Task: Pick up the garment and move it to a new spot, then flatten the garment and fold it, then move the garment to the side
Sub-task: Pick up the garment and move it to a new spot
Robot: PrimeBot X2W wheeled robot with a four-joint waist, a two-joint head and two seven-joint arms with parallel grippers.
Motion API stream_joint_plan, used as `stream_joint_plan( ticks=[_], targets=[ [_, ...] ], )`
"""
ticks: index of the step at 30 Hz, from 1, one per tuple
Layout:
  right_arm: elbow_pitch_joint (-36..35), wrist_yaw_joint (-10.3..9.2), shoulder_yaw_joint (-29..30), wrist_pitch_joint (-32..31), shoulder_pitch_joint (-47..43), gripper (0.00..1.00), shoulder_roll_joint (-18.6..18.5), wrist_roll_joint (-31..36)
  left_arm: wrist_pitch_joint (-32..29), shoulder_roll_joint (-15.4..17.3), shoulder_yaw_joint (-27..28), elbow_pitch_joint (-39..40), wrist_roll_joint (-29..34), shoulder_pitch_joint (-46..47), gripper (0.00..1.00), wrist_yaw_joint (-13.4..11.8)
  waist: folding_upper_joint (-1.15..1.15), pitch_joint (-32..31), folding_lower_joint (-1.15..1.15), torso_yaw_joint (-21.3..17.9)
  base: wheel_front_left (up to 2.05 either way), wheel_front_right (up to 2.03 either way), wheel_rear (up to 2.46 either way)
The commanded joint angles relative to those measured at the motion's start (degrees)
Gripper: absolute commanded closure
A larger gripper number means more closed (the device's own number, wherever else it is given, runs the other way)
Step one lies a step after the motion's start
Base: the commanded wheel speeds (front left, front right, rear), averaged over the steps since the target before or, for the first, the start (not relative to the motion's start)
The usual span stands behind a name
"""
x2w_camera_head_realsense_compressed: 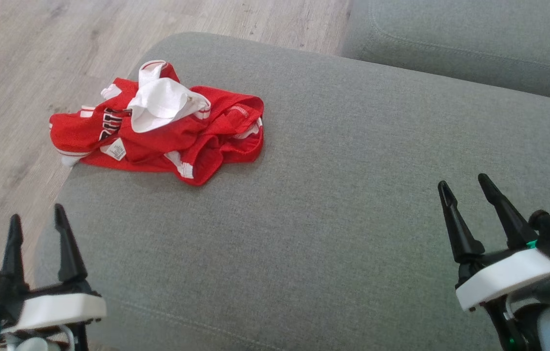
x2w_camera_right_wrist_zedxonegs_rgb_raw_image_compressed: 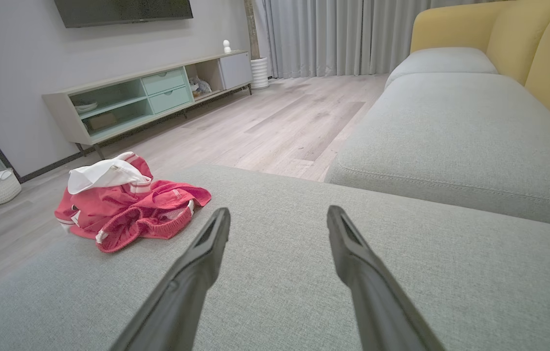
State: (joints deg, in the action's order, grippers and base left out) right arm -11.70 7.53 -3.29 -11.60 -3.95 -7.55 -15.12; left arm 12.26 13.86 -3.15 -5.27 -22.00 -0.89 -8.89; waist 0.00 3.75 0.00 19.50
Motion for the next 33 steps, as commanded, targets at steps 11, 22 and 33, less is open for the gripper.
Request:
stream_joint_plan(
  ticks=[11, 22, 33],
  targets=[
    [-4.9, -0.04, 0.0, -1.1, 4.1, 0.00, -2.6, 0.0, 0.4, 2.1, 2.2, 2.4, 0.0, 6.9, 0.00, 0.6, 0.00, 5.8, 0.00, -0.7, 0.00, 0.00, 0.00],
    [-9.1, -0.04, 1.8, -3.4, 7.6, 0.00, -6.7, -0.9, -8.8, 3.8, -4.7, -5.8, 1.2, 26.9, 0.00, 6.3, 0.00, 15.9, 0.00, -2.7, 0.00, 0.00, 0.00],
    [-13.1, -0.04, 4.6, -5.5, 8.9, 0.00, -9.4, -1.5, -27.7, 7.6, -8.8, -26.9, 0.3, 49.9, 0.00, 11.8, 0.00, 24.5, 0.00, -4.6, 0.00, 0.00, 0.00]
  ],
)
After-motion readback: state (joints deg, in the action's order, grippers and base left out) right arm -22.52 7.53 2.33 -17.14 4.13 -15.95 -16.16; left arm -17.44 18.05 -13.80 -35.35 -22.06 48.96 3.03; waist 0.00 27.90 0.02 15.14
